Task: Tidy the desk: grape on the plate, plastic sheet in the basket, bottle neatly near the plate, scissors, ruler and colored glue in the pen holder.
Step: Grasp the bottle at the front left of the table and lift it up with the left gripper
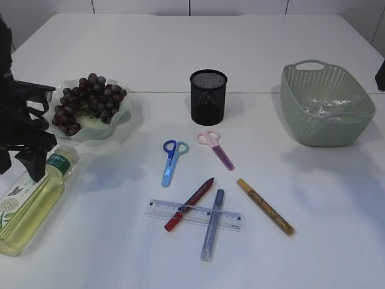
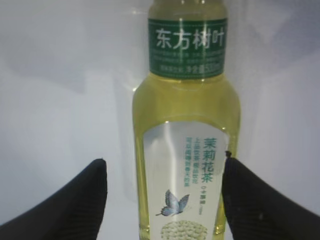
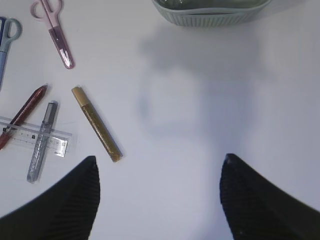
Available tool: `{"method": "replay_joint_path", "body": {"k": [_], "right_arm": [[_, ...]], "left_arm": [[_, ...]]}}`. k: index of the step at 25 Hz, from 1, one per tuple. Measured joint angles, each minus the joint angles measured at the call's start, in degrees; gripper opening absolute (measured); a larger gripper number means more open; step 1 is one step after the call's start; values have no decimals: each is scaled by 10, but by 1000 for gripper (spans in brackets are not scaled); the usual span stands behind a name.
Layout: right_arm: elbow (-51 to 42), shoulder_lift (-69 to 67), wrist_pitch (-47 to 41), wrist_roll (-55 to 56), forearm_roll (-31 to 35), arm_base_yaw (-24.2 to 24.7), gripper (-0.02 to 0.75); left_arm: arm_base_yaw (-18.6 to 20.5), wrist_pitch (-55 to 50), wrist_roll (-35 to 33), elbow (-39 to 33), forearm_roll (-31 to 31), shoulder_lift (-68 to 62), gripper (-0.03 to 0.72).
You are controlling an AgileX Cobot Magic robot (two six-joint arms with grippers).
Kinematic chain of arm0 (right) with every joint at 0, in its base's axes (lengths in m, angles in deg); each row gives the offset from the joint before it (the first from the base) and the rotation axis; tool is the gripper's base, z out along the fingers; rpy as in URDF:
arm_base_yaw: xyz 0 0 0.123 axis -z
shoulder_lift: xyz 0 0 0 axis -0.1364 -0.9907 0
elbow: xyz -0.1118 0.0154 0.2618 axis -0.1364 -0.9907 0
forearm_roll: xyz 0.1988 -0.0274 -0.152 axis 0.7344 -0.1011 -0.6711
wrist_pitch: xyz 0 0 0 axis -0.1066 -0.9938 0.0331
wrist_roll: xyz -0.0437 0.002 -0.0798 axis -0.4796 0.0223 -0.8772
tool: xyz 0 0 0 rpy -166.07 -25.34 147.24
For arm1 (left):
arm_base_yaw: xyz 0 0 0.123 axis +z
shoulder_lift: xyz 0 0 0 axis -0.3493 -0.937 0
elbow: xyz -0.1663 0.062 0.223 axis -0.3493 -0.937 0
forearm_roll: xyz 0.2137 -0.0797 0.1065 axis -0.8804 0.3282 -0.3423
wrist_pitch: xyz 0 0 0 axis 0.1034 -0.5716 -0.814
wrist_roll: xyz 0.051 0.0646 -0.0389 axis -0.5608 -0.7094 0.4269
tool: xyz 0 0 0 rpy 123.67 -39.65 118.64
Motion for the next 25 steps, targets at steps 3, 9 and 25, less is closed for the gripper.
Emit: {"method": "replay_joint_path", "body": {"k": [3,9,25], "right_arm": [[0,0,0,0,1,0,561],[0,0,0,0,1,0,561],[0,0,0,0,1,0,561]], "left_arm": [[4,0,-18,0,16,-7,519],[4,0,-30,0,33,-22,519],[4,8,-31,8,29,-69,529]]}}
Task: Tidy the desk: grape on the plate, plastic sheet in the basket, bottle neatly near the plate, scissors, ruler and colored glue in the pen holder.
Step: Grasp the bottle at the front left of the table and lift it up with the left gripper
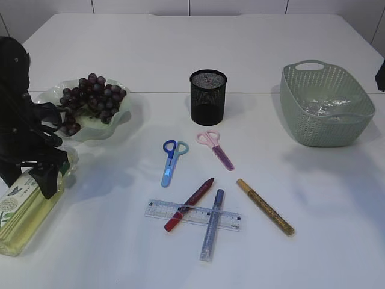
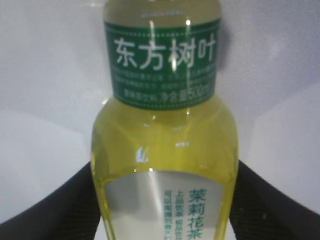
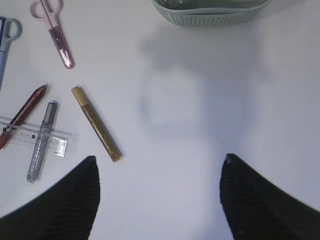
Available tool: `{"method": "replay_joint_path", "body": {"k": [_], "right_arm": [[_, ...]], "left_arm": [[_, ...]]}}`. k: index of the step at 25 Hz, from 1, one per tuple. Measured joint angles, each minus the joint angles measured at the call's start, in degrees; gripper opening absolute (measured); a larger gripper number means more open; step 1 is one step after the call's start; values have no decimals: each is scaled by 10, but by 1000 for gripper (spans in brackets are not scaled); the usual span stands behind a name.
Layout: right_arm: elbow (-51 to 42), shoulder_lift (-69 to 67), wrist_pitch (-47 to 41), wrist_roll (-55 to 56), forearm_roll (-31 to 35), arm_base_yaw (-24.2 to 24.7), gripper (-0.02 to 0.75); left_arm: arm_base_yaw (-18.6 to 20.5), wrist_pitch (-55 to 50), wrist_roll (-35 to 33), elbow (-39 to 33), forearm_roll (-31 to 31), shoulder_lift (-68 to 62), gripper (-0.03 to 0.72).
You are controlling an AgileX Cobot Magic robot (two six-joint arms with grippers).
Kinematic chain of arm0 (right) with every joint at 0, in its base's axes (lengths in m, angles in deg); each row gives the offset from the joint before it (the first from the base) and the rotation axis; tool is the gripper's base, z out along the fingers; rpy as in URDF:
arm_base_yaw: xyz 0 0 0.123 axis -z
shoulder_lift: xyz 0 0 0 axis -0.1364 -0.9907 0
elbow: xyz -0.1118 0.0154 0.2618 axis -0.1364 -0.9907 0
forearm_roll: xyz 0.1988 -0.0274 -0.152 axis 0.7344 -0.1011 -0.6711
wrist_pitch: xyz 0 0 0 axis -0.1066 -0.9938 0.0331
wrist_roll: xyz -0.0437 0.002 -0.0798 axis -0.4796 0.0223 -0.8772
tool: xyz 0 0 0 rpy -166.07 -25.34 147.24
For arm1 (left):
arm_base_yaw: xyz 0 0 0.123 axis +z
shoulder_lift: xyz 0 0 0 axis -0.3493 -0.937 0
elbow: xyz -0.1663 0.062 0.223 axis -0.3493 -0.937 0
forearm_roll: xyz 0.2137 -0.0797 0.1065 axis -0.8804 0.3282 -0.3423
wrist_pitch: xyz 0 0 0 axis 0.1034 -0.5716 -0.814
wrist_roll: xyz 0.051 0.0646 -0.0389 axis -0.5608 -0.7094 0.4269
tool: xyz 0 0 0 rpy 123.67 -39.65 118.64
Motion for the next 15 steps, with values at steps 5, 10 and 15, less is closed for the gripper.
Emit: {"method": "replay_joint_path", "body": {"k": [5,10,15], "right_arm": [[0,0,0,0,1,0,561],[0,0,0,0,1,0,561],[0,0,0,0,2,0,561]], "left_arm": [[0,3,0,0,0,-5,533],[0,8,0,0,4,-20,543],[0,11,0,0,4,-26,540]]}}
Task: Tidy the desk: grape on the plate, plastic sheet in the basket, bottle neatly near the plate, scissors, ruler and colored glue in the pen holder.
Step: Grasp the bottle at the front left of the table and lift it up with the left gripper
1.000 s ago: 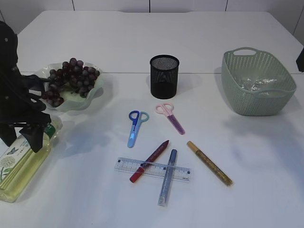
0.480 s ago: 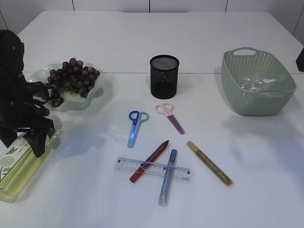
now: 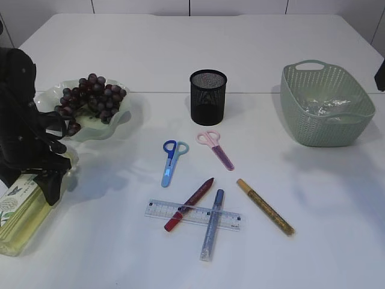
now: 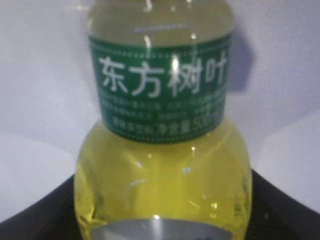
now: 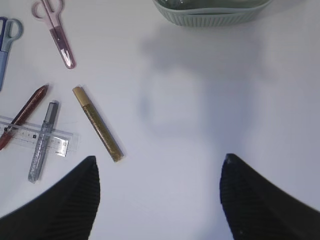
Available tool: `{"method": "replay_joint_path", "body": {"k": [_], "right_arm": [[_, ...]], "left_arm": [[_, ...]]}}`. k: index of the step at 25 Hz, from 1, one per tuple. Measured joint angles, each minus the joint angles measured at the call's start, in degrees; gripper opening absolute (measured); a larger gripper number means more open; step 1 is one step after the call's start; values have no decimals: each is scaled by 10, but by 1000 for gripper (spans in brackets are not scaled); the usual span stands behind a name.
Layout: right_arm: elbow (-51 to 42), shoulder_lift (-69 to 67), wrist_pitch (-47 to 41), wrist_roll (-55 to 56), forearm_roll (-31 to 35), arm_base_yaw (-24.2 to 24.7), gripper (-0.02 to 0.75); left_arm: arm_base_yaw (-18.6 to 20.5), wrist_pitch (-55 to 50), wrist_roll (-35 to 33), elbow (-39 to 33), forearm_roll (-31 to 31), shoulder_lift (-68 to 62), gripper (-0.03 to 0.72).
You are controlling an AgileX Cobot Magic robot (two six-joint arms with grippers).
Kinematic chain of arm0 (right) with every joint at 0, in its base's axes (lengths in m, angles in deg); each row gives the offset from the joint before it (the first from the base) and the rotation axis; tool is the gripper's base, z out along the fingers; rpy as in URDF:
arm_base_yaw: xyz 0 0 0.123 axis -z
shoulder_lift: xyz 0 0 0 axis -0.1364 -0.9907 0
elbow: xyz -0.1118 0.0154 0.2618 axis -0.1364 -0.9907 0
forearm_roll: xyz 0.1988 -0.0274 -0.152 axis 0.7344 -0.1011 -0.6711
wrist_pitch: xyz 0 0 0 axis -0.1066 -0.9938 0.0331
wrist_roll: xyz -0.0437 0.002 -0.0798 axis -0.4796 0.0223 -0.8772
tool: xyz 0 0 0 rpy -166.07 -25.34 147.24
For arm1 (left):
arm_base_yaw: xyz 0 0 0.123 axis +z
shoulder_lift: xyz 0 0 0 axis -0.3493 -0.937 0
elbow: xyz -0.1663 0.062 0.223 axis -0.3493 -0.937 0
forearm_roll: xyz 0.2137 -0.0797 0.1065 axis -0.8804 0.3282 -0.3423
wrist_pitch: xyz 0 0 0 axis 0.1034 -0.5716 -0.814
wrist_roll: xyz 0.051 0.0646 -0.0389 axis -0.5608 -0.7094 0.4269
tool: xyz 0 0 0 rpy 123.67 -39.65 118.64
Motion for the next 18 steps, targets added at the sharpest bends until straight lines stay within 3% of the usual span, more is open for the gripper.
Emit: {"method": "replay_joint_path", "body": {"k": [18], "right_arm": [[0,0,0,0,0,0,561]], "left_arm": [[0,4,0,0,0,-12,540]]}}
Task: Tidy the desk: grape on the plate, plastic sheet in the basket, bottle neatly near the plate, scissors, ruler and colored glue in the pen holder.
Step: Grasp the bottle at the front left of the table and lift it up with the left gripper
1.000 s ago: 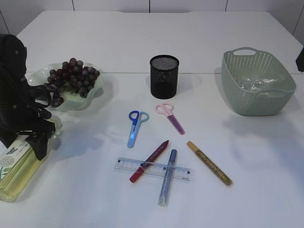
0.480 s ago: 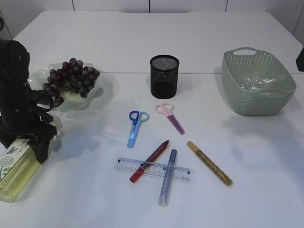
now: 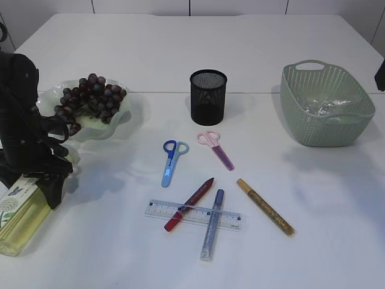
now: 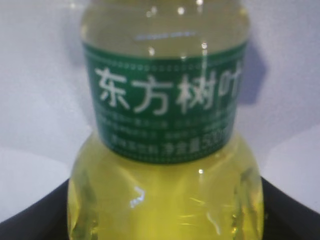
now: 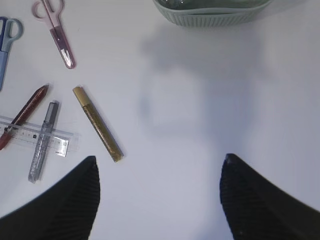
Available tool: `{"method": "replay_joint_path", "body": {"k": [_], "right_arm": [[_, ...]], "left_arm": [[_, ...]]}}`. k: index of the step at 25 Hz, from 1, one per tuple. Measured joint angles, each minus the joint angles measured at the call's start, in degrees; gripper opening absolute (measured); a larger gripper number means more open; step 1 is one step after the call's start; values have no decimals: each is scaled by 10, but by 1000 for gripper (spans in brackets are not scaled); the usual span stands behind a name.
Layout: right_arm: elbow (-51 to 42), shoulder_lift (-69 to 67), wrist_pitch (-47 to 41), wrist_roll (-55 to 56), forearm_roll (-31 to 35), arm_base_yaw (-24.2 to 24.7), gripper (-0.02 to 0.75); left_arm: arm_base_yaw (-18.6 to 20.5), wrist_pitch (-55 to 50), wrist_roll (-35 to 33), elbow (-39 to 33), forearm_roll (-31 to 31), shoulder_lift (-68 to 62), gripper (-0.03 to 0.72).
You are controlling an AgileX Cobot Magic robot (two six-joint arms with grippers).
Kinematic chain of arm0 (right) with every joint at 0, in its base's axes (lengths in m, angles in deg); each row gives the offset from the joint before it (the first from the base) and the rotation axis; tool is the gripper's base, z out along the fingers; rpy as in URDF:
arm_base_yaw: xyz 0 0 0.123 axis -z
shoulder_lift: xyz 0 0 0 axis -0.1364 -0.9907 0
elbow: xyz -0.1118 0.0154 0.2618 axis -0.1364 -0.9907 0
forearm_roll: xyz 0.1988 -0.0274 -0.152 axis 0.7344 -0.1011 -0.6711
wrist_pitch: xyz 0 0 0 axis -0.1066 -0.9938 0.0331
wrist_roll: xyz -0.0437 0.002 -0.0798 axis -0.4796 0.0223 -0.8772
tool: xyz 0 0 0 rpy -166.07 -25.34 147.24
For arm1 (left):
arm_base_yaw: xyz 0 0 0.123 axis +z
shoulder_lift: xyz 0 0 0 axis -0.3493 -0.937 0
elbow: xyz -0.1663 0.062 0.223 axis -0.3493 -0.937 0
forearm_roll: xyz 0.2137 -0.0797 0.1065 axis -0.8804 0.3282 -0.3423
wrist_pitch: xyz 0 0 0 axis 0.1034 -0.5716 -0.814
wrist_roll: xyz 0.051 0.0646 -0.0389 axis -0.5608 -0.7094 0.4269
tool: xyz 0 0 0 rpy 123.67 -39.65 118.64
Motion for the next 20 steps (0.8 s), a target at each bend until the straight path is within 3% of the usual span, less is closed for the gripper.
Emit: {"method": "replay_joint_path", "body": {"k": [12,14,16,20], "right_arm": [[0,0,0,0,0,0,561],[0,0,0,0,0,0,561],[0,0,0,0,0,0,561],[0,0,0,0,0,0,562]], "left_arm": [[0,1,-1,0,0,-2,494],[0,1,-1,0,0,-3,513],[0,1,-2,0,0,-2,470],[0,4,-2,0,0,-2,458]]}}
